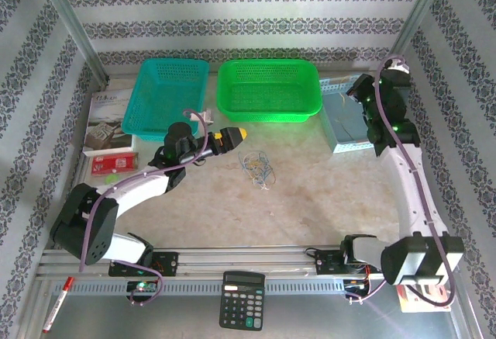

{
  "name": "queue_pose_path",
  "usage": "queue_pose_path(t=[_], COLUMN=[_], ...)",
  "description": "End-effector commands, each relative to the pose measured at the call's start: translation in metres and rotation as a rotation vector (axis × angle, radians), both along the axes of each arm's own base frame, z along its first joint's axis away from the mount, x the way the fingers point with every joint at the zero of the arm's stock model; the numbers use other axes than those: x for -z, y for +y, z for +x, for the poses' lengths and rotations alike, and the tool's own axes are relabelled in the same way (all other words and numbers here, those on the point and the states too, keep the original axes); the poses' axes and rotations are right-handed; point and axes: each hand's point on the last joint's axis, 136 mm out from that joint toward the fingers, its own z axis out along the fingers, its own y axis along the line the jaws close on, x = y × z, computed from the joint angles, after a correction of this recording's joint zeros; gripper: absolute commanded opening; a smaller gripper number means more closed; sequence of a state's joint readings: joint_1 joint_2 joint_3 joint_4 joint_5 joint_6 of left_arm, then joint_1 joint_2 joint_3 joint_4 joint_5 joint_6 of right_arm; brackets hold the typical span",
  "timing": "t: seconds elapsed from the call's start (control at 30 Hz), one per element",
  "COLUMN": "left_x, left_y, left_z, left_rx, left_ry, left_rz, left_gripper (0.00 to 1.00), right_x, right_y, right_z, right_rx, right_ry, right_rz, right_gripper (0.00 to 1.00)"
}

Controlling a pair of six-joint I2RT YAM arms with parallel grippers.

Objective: Untangle the cables

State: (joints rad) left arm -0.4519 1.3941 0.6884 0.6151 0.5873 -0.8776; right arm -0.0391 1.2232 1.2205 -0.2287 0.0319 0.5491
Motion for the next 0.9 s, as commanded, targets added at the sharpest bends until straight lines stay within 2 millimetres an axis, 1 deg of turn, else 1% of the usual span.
queue_pose_path(t=[0.0,0.13,0.3,0.43,0.57,0.67,0.7,0.73,0.77,0.87], left_x=[-0.018,-0.02,-0.023,-0.026,-0.028,-0.03,-0.03,-0.031,-0.03,-0.03], left_y=[-0.002,0.002,0.002,0.002,0.002,0.003,0.003,0.003,0.003,0.005], left_z=[-0.003,-0.004,-0.004,-0.003,-0.003,-0.003,-0.004,-0.004,-0.004,-0.004], left_rx=[0.004,-0.009,-0.007,-0.005,-0.008,-0.008,-0.008,-0.007,-0.006,-0.013], left_ry=[-0.048,-0.049,-0.053,-0.055,-0.059,-0.062,-0.064,-0.066,-0.065,-0.07], left_rz=[0.027,0.054,0.073,0.073,0.079,0.089,0.093,0.097,0.102,0.11], left_gripper=[1.0,1.0,1.0,1.0,1.0,1.0,1.0,1.0,1.0,1.0], right_x=[0.013,0.035,0.056,0.077,0.099,0.109,0.111,0.111,0.109,0.103], right_y=[-0.023,-0.04,-0.062,-0.073,-0.083,-0.086,-0.085,-0.083,-0.08,-0.076], right_z=[0.015,0.031,0.048,0.064,0.075,0.081,0.083,0.084,0.085,0.083], right_rx=[0.074,0.124,0.179,0.185,0.195,0.193,0.18,0.166,0.151,0.129], right_ry=[0.0,0.033,0.064,0.118,0.165,0.181,0.184,0.187,0.182,0.166], right_rz=[-0.04,-0.05,-0.054,-0.056,-0.047,-0.038,-0.035,-0.034,-0.031,-0.021], right_gripper=[0.0,0.0,0.0,0.0,0.01,0.1,0.19,0.32,0.41,0.62])
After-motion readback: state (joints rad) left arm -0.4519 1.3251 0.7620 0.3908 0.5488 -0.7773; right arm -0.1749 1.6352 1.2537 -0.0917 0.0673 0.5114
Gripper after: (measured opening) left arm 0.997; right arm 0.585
